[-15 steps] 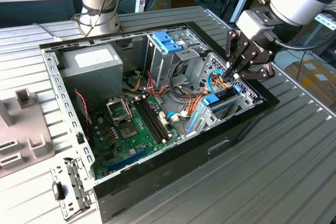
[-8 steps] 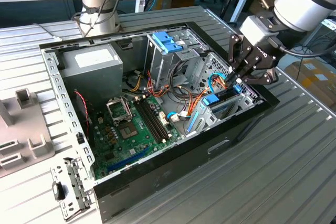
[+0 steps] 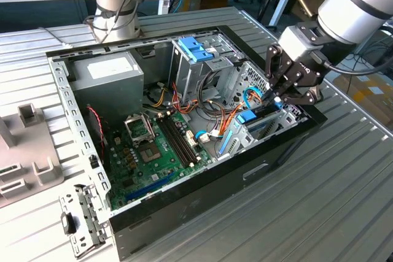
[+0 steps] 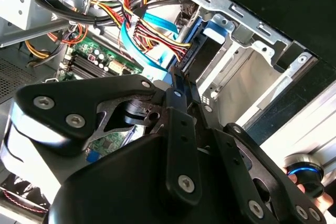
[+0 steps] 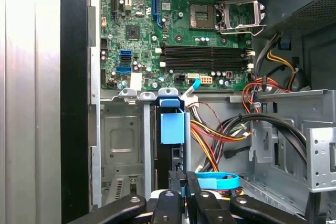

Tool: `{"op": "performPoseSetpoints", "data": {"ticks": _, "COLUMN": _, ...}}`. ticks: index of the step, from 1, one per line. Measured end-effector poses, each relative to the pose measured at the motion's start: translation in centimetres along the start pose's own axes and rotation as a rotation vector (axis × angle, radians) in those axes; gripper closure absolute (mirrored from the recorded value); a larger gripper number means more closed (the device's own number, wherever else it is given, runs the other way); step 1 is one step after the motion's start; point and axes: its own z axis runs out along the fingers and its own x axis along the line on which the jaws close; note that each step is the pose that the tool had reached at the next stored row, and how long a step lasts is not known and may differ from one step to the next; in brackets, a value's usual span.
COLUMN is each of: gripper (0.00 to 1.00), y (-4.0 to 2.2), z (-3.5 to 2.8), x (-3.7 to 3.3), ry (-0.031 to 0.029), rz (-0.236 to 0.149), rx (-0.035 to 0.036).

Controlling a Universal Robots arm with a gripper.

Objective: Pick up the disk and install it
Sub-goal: 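Insert the second disk wire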

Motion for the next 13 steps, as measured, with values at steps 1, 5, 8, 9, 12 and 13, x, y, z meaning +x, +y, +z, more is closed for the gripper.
{"op": "performPoseSetpoints", "data": {"ticks": 1, "gripper": 0.84, "y": 0.03, "z": 0.07, "x": 0.01, "ry": -0.0002, "rz": 0.0, "rx": 0.0}}
{"op": "performPoseSetpoints", "data": {"ticks": 5, "gripper": 0.84, "y": 0.09, "z": 0.33, "x": 0.06, "ry": -0.0021, "rz": 0.0, "rx": -0.0001}}
{"op": "performPoseSetpoints", "data": {"ticks": 8, "gripper": 0.84, "y": 0.09, "z": 0.55, "x": 0.09, "ry": -0.0024, "rz": -0.001, "rx": -0.0001}}
{"op": "performPoseSetpoints", "data": {"ticks": 9, "gripper": 0.84, "y": 0.08, "z": 0.69, "x": 0.1, "ry": -0.0026, "rz": -0.001, "rx": -0.0002}}
{"op": "performPoseSetpoints", "data": {"ticks": 12, "gripper": 0.84, "y": 0.07, "z": 0.98, "x": 0.15, "ry": -0.0071, "rz": -0.001, "rx": -0.0003}}
{"op": "performPoseSetpoints", "data": {"ticks": 13, "gripper": 0.84, "y": 0.07, "z": 1.02, "x": 0.16, "ry": -0.0081, "rz": -0.001, "rx": -0.0004}}
